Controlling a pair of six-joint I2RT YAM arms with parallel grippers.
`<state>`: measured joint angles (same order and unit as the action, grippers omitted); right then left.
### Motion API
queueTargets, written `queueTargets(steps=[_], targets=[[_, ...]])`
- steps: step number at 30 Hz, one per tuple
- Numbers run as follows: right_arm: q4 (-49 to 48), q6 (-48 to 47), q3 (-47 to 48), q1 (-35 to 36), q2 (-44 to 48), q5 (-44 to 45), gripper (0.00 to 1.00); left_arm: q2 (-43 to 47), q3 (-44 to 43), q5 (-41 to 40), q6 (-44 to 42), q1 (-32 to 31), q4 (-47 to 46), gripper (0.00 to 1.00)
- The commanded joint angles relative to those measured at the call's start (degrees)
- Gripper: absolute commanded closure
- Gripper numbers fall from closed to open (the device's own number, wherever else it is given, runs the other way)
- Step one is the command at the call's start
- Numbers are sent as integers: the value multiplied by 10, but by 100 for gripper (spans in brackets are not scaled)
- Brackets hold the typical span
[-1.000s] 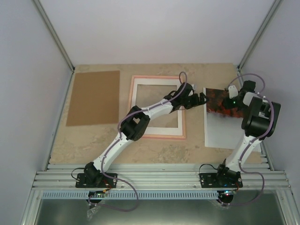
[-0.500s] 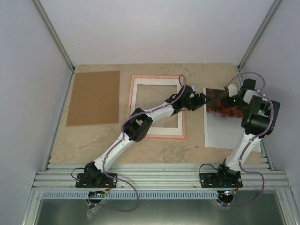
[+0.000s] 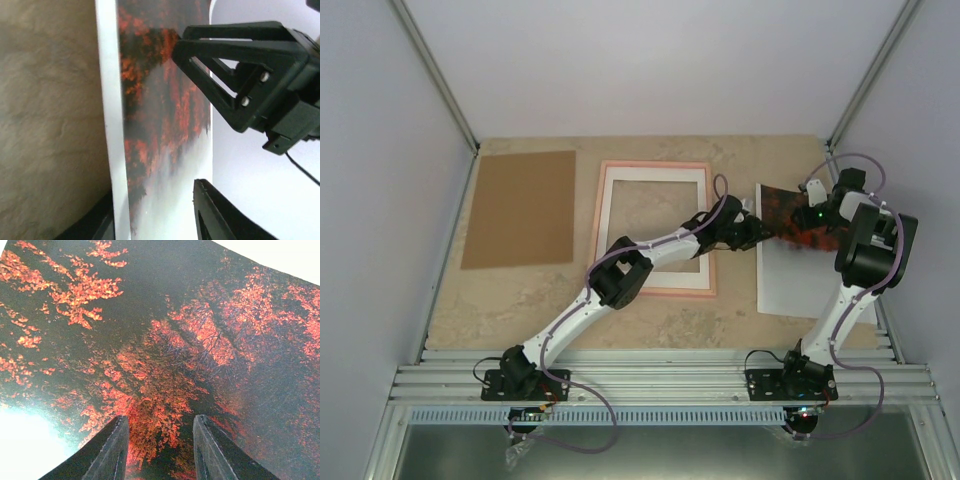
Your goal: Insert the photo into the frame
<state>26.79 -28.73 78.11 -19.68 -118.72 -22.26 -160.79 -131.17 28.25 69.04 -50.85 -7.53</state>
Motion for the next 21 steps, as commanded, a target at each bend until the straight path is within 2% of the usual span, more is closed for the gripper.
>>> queueTargets(steps=[1, 4, 6, 13, 16, 21], targets=[[86, -2, -30, 9, -42, -13, 62, -2, 8, -5, -20, 0, 25, 71], [89, -5, -32, 7, -13, -47, 59, 25, 10, -24, -56, 0, 46, 91], [92, -5, -30, 4, 18, -70, 57, 49, 11, -42, -95, 0, 68, 100], [129, -16, 6, -11, 150, -161, 44, 153, 53, -86, -203, 10, 133, 100], [146, -19, 23, -19, 208, -203, 35, 207, 88, -96, -245, 22, 148, 100], [174, -25, 55, -27, 286, -248, 18, 302, 125, -105, -391, 36, 215, 100]])
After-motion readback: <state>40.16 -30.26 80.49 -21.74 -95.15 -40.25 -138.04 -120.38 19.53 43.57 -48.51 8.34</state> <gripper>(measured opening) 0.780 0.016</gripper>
